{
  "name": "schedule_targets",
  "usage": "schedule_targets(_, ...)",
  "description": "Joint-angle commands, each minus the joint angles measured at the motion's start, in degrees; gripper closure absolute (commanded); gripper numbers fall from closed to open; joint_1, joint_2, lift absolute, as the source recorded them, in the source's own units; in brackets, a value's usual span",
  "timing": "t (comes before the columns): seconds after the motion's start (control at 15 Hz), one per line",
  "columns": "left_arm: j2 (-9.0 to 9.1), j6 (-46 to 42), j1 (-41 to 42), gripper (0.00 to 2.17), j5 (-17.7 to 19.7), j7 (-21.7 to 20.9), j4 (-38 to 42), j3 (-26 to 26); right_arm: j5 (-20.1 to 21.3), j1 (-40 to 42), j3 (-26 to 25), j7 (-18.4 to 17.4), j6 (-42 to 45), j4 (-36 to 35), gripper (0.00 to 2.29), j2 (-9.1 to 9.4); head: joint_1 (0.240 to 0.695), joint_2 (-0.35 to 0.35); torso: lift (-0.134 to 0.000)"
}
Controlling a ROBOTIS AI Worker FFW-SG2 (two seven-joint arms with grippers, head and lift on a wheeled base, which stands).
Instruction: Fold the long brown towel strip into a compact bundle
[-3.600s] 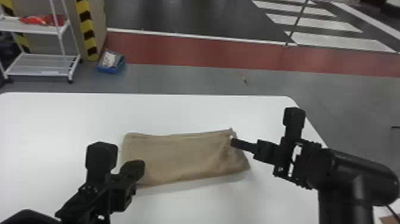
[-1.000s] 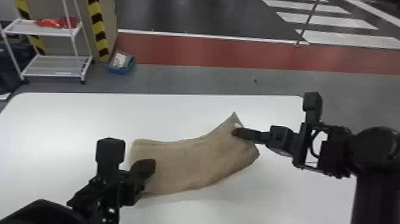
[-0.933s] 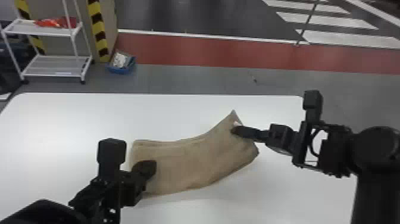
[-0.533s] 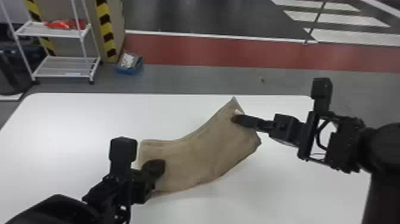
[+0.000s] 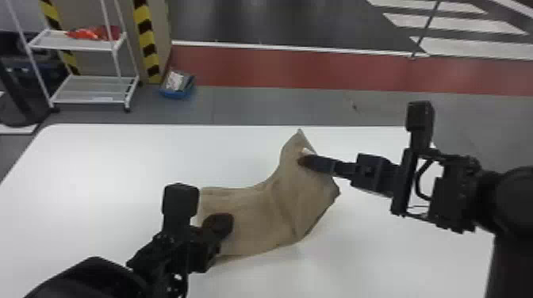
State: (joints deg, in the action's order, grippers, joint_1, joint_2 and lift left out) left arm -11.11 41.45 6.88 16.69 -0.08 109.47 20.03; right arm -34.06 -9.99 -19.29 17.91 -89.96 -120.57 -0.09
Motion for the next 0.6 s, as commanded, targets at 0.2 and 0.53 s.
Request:
schedule_targets(0.2, 0.65, 0.0, -0.2, 1.92, 0.6, -0.4, -1.1, 1.4, 0.9, 0.8, 3.7, -0.1, -0.1, 0.2, 1.42, 0.14, 0.695, -0.114, -0.125)
schedule_targets(0.53, 1.35, 0.0, -0.6, 1.92, 0.5, -0.4, -1.5, 3.4, 2.5, 1.3, 8.1, -0.3, -0.1, 0.9, 1.42, 0.14, 0.695, -0.104, -0.125)
